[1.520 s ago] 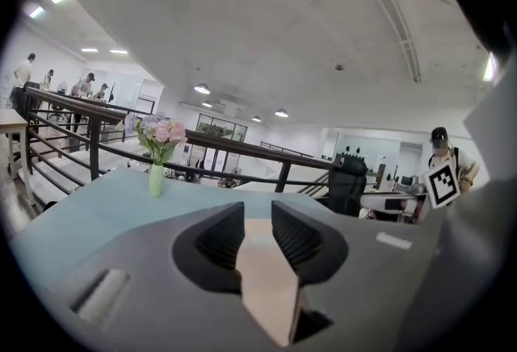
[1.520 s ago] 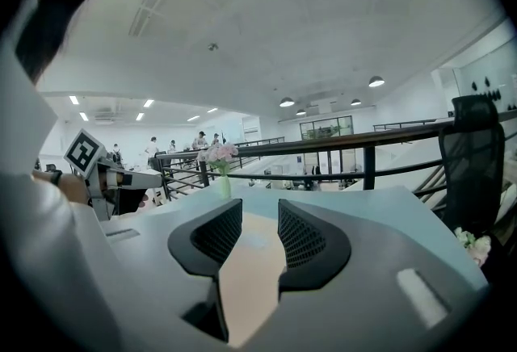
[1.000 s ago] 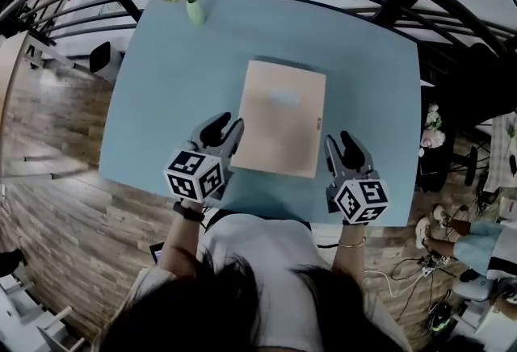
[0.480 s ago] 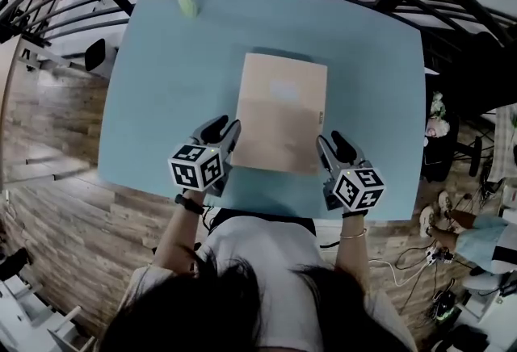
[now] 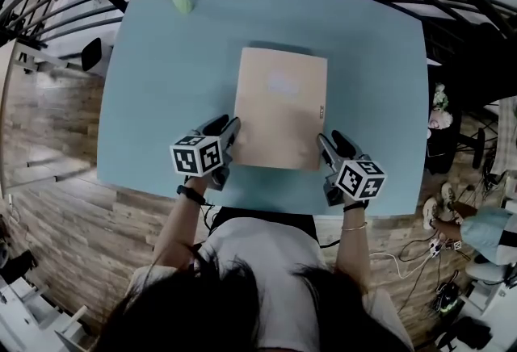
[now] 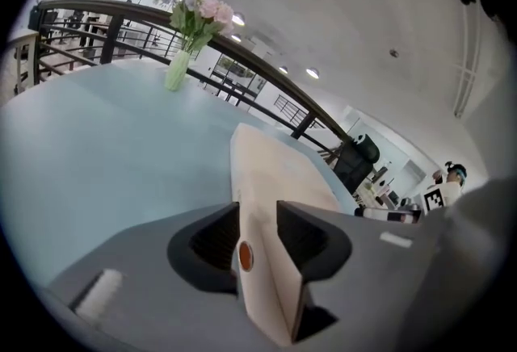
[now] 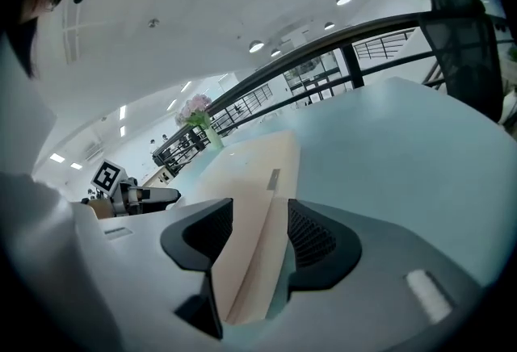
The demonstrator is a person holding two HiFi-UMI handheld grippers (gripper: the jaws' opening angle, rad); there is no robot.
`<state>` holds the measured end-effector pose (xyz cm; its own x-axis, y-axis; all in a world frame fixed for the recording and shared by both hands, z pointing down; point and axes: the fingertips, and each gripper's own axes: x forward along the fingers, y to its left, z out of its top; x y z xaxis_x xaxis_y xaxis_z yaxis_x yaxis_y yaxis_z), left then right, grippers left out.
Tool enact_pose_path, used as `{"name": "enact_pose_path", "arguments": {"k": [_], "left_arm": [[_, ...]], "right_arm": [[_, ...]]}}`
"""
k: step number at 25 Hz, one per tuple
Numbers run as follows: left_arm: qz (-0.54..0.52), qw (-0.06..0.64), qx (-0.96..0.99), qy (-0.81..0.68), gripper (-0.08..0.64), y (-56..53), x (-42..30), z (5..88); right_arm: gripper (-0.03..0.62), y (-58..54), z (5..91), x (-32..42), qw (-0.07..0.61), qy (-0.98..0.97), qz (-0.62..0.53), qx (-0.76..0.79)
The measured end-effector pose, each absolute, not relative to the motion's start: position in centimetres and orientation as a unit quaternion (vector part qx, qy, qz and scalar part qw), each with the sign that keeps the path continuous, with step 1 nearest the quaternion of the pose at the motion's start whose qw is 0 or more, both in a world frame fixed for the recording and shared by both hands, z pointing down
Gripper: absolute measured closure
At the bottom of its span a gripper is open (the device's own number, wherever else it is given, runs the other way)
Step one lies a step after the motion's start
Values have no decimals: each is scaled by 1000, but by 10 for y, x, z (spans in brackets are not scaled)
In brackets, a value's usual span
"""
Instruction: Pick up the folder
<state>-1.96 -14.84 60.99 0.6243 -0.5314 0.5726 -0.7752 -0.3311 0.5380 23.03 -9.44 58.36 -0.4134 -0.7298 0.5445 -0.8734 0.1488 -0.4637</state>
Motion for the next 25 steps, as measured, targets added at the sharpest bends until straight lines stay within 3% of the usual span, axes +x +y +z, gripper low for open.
{"name": "enact_pose_path", "arguments": {"k": [10,18,25], "left_arm": [[118,474,779,-393,410,-149,-16,620],[156,452,779,-406,380,-147,-21,628],[126,479,772,-398,380,-148,-24,631]], "right_arm": [[403,-92,602,223,82,-745,414,516],[403,-92,606,222,60,-739,443,504],[362,-91,617,217,55,-735,482,473]]}}
